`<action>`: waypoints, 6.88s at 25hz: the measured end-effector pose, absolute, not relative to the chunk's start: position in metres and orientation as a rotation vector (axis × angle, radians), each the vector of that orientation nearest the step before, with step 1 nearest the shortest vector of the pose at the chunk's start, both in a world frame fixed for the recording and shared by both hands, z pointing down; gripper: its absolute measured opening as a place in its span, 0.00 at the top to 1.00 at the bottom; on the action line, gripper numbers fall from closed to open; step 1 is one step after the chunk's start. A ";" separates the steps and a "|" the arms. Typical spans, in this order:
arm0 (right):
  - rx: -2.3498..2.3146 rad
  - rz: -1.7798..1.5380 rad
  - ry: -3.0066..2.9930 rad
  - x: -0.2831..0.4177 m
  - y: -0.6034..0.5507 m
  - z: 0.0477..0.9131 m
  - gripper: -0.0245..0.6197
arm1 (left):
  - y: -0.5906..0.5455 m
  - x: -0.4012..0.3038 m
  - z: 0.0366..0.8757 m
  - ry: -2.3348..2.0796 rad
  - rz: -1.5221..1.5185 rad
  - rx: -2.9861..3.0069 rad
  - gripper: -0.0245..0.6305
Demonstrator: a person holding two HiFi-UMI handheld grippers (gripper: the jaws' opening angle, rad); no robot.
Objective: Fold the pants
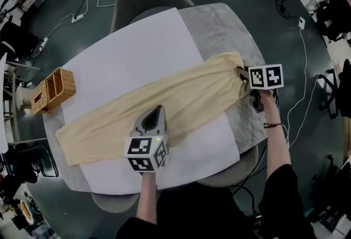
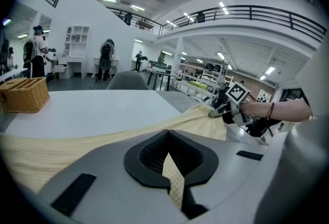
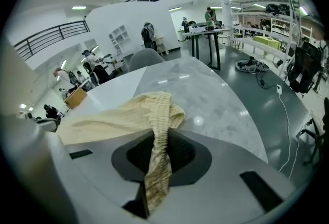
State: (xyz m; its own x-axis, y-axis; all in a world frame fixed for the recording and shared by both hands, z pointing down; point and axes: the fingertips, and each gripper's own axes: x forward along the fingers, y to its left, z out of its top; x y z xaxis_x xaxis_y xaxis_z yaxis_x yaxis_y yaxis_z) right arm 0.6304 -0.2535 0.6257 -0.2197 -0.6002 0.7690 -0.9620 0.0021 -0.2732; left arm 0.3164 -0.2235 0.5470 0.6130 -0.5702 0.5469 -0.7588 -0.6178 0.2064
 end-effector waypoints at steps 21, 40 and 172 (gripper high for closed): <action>1.711 1.117 -2.048 0.583 -0.217 0.499 0.89 | -0.180 0.229 0.495 -1.320 0.511 2.373 0.95; 1.671 1.158 -2.268 0.428 -0.196 0.402 0.89 | -0.138 0.078 0.456 -1.406 0.417 2.381 0.95; 1.244 0.857 -1.983 -0.264 -0.250 0.598 0.67 | -0.087 -0.337 0.552 -1.512 0.273 1.943 0.95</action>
